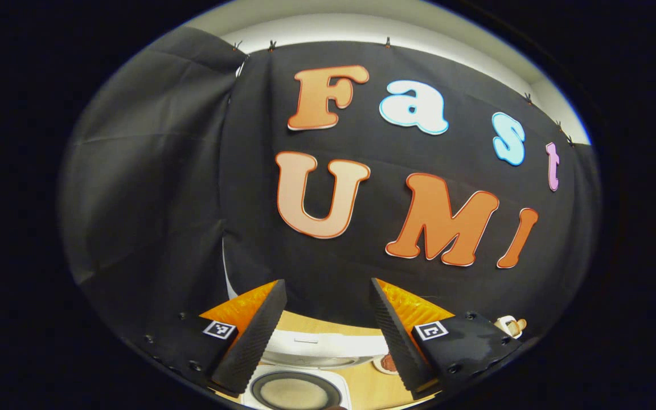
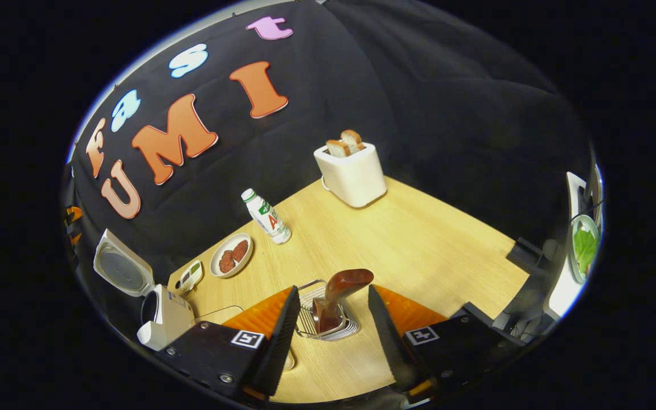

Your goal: Close the left gripper, press the button to open the rice cooker; take a wooden spoon from the chopstick holder with the right hand, scoop a spoonful of rice and pour it into the rice cooker, then put the wooden spoon back into the chopstick holder.

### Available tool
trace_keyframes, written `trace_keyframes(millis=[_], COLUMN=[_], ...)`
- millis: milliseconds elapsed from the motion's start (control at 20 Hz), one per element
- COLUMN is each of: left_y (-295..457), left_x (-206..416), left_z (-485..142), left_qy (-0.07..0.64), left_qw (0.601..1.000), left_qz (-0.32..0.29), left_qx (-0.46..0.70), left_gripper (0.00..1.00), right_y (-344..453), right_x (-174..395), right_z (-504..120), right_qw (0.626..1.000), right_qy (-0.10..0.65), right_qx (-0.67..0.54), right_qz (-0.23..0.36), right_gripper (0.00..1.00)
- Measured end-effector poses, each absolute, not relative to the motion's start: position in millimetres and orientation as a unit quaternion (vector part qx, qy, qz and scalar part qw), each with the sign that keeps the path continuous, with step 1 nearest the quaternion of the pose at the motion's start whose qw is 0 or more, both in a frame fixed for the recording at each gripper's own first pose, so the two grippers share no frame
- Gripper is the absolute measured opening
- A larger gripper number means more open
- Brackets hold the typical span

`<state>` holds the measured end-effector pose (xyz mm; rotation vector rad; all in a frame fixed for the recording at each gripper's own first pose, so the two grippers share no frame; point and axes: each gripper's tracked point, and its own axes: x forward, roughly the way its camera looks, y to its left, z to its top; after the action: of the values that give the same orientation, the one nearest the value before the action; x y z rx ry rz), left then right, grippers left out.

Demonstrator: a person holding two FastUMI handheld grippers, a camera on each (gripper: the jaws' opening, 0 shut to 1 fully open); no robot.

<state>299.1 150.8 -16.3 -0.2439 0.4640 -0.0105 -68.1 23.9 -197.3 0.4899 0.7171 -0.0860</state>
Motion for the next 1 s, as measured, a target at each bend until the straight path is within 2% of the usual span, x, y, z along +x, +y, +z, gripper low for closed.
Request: trace_keyframes(millis=[50,150,400,600,800,1000], left_y=[157,159,146,153,141,133], left_x=[308,317,309,293,260,184], left_z=[-31,-58,-114,-132,-139,-175], left_qy=[0.252,0.298,0.392,0.427,0.472,0.572], left_qw=[0.961,0.95,0.917,0.904,0.88,0.819], left_qz=[0.009,0.012,0.003,-0.008,-0.037,-0.04], left_qx=[-0.11,-0.094,-0.078,-0.026,-0.041,-0.028], left_gripper=[1.0,0.98,1.0,1.0,0.99,1.0], right_y=[17,4,-12,-3,23,47], right_x=[-75,-89,-114,-115,-102,-80], right_z=[-188,-170,-155,-158,-150,-140], right_qw=[0.91,0.916,0.921,0.919,0.92,0.926], right_qy=[0.336,0.316,0.301,0.312,0.312,0.315], right_qx=[0.237,0.237,0.229,0.224,0.23,0.207], right_qz=[-0.051,-0.071,-0.096,-0.09,-0.053,0.0], right_gripper=[0.8,0.86,0.87,0.87,0.87,0.87])
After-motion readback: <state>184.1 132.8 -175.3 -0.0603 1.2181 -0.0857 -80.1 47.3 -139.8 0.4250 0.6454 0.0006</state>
